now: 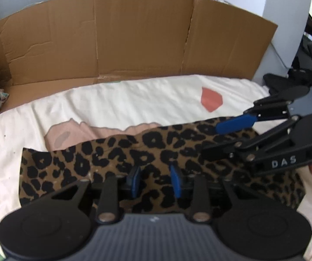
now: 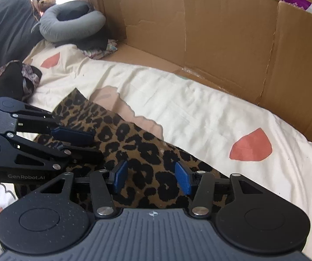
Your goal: Fold clothes
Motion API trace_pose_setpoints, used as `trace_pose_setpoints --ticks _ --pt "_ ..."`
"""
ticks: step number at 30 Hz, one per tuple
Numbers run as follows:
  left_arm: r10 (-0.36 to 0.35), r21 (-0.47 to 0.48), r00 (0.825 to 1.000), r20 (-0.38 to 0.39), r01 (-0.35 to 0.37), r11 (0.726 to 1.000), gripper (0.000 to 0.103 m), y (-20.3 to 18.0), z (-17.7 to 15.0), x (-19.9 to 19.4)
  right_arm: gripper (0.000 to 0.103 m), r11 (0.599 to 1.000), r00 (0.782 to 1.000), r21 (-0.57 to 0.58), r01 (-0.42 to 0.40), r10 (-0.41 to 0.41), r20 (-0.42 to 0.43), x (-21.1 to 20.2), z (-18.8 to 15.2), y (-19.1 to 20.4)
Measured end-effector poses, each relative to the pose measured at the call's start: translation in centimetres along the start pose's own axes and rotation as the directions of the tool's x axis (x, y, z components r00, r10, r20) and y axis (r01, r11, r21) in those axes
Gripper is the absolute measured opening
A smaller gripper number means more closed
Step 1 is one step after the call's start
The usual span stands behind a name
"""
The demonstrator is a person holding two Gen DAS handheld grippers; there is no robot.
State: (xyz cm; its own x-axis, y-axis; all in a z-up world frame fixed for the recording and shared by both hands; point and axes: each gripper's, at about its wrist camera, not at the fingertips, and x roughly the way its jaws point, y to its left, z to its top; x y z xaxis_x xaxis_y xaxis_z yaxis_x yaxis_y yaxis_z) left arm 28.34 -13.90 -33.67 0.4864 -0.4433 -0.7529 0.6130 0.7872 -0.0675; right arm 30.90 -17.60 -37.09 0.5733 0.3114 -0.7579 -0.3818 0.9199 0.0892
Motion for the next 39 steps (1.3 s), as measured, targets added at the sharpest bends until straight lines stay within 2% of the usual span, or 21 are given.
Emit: trace_pose_setpoints --ticks 2,4,6,8,11,12,13,16,20,25,30,35,39 --pt "0.003 -0.008 1.000 -0.005 -0.004 1.000 0.042 0.5 -0.4 0.3 0.065 1.000 1.000 -0.008 0.009 -0.009 -0.011 0.5 -0.3 -0.1" --pt "-0.005 -0.024 1.000 -0.007 0.005 1.000 0.042 1.1 -0.8 0.7 0.081 1.000 0.999 0.000 0.029 -0.029 -0.033 1.2 -0.5 -0.5" --pt "-0.018 -0.040 1.000 -0.007 0.018 0.999 0.042 1.6 -0.9 0.7 0.084 0.999 0.999 0.046 0.023 -0.021 -0.040 1.4 -0.7 -1.3" --pt "-0.002 -0.021 1.000 -0.009 0.002 1.000 0.042 1.5 -0.7 0.4 0.084 0.995 0.999 0.094 0.013 -0.009 -0.044 1.6 -0.9 -2.2" --pt "0.054 -0.029 0.999 0.009 -0.054 0.998 0.042 1.9 -0.4 -0.4 0.081 0.995 0.998 0.083 0.054 -0.051 -0.036 0.8 -0.8 -2.3" --pt "0.076 -0.048 0.997 0.016 -0.075 0.996 0.040 2.4 -0.3 -0.7 0.077 0.994 0.998 0.084 0.065 -0.063 -0.029 0.5 -0.8 -2.5" --pt "0.091 -0.066 0.996 0.021 -0.090 0.994 0.035 2.9 -0.2 -1.0 0.068 0.993 0.997 0.089 0.072 -0.071 -0.023 0.2 -0.7 -2.6" --pt "0.104 -0.111 0.994 0.027 -0.101 0.989 0.035 4.1 0.0 -1.7 0.060 0.991 0.996 0.104 0.087 -0.087 -0.002 -0.8 -0.4 -3.0" --pt "0.075 -0.107 0.996 0.052 -0.070 0.992 0.035 3.9 -0.2 -3.1 0.058 0.993 0.998 0.104 0.056 -0.060 0.035 -2.1 0.0 -2.7" --pt "0.002 -0.092 0.998 0.062 0.004 0.996 0.035 1.9 -0.7 -4.1 0.050 0.997 0.999 0.076 -0.010 0.006 0.048 -2.8 -0.1 -0.7" --pt "-0.055 -0.044 0.997 0.054 0.057 0.997 0.035 -0.7 -1.4 -4.2 0.048 0.998 0.998 -0.007 -0.056 0.057 0.036 -3.1 -0.9 2.1" --pt "-0.060 -0.022 0.998 0.031 0.061 0.998 0.035 -1.5 -2.1 -3.5 0.045 0.995 0.998 -0.075 -0.063 0.064 0.021 -3.2 -1.6 3.9" --pt "-0.014 0.013 1.000 -0.024 0.014 1.000 0.034 -1.6 -2.3 -1.8 0.044 0.993 0.999 -0.104 -0.050 0.047 -0.025 -1.8 -2.1 4.1"
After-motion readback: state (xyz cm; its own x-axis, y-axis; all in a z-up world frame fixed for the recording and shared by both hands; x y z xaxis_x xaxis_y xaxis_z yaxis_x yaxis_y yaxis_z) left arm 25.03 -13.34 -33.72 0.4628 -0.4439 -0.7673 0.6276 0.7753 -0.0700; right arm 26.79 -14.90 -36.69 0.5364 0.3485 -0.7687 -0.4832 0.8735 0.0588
